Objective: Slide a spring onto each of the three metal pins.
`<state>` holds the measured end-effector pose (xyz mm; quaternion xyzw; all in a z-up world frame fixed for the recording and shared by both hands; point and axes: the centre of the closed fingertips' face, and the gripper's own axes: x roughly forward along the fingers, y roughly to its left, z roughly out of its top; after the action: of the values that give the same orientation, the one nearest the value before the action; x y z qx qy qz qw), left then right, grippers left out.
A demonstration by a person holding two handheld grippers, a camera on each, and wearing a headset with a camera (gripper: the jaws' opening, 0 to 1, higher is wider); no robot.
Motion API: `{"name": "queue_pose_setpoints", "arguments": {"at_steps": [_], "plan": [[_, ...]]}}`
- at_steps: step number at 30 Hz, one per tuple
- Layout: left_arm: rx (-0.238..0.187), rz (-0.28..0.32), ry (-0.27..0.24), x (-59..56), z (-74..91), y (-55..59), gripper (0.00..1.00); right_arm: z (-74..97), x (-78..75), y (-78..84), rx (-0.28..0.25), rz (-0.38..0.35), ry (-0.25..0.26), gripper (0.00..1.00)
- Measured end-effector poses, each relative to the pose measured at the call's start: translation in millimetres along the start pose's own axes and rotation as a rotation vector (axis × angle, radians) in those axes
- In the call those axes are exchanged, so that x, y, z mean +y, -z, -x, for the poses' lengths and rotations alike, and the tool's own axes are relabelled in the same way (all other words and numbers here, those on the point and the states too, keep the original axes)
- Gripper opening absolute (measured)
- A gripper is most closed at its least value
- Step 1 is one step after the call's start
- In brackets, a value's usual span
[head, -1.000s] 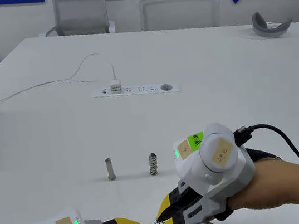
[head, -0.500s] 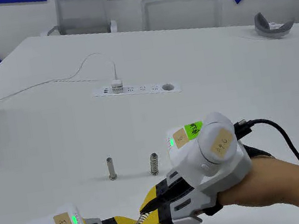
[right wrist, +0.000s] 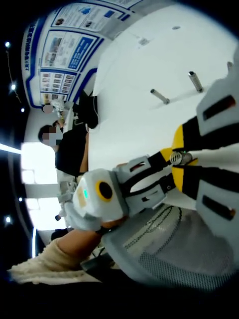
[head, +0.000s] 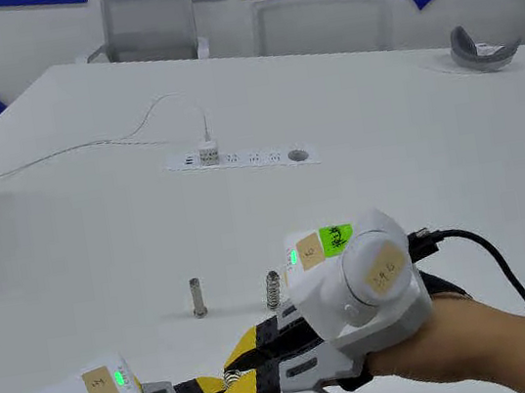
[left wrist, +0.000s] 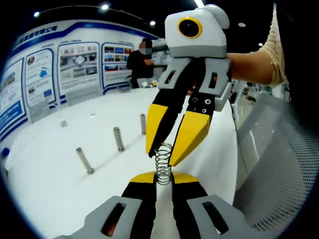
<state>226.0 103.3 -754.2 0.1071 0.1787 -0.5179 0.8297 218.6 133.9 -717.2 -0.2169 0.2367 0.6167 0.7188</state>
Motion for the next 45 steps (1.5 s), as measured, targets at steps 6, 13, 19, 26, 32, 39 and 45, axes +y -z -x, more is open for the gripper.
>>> {"name": "queue_pose_setpoints", "arguments": {"at_steps": [6, 13, 19, 26, 32, 39, 45], "plan": [[0.003, 0.009, -0.011, 3.0, 0.6, 1.0, 0.11, -1.5, -2.4, -1.0, -0.006, -0.006, 0.007, 0.12], [-0.01, 0.02, -0.03, 9.3, 2.5, -0.8, 0.15, -2.8, -6.2, -1.0, -0.013, -0.022, 0.011, 0.12], [-0.027, 0.05, -0.061, 21.6, 7.5, -1.1, 0.22, -0.2, -10.7, -3.1, -0.025, -0.034, 0.018, 0.12], [-0.023, 0.064, -0.089, 32.0, 14.4, 3.3, 0.29, 3.2, -17.9, -0.6, -0.025, -0.043, 0.033, 0.12], [-0.03, 0.08, -0.126, 48.5, 26.7, 5.3, 0.35, 10.4, -33.3, -5.0, -0.046, -0.053, 0.073, 0.12], [-0.035, 0.09, -0.155, 59.5, 37.4, 6.3, 0.43, 16.9, -56.5, -16.1, -0.081, -0.063, 0.138, 0.12], [-0.032, 0.085, -0.144, 58.0, 40.8, 7.8, 0.55, 19.0, -83.3, -25.3, -0.113, -0.08, 0.223, 0.12]]}}
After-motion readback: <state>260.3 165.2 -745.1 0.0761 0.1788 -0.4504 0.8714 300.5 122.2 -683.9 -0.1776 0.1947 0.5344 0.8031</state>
